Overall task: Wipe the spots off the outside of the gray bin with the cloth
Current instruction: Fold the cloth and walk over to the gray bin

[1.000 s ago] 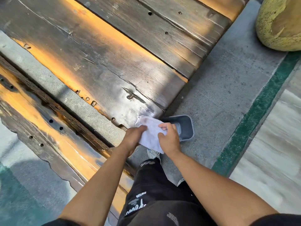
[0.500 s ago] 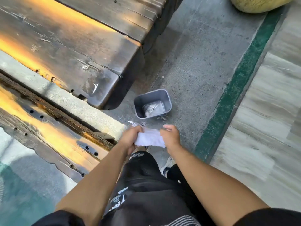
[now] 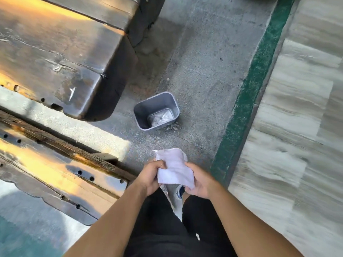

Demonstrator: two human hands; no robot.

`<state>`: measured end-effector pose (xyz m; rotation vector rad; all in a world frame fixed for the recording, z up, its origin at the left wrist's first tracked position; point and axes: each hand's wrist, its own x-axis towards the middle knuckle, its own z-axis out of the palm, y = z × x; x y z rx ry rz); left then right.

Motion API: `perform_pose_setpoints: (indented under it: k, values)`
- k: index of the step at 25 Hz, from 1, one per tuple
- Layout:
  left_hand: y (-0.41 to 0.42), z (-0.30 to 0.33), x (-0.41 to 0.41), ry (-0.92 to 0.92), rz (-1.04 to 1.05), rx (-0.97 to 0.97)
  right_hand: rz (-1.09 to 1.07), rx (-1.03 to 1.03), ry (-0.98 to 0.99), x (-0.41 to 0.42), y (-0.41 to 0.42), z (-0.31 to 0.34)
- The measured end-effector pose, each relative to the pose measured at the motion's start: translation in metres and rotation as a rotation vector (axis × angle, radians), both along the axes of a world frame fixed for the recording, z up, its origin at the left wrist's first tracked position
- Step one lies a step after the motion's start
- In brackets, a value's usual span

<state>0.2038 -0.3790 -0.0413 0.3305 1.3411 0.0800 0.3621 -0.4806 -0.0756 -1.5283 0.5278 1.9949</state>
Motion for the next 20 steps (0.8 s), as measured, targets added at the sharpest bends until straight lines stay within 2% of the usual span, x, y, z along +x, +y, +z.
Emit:
perform_pose_setpoints:
  k: [3, 8, 15, 17, 20]
  values:
    - [0.003, -0.026, -0.010, -0.057, -0.002, 0.010, -0.072, 0.118, -0.043, -0.012, -0.002, -0.019]
    - [0.013, -0.102, -0.029, -0.056, -0.137, -0.004, -0.097, 0.192, -0.458, -0.036, 0.011, -0.070]
    - [0.015, -0.197, -0.037, -0.132, -0.082, -0.009, 0.312, 0.371, -0.925, -0.070, 0.036, -0.138]
    - [0.013, -0.216, -0.034, -0.149, -0.053, -0.011, 0.421, 0.427, -0.954, -0.078, 0.043, -0.156]
    - [0.014, -0.246, -0.027, -0.245, -0.001, -0.053, 0.650, 0.508, -0.893, -0.085, 0.052, -0.187]
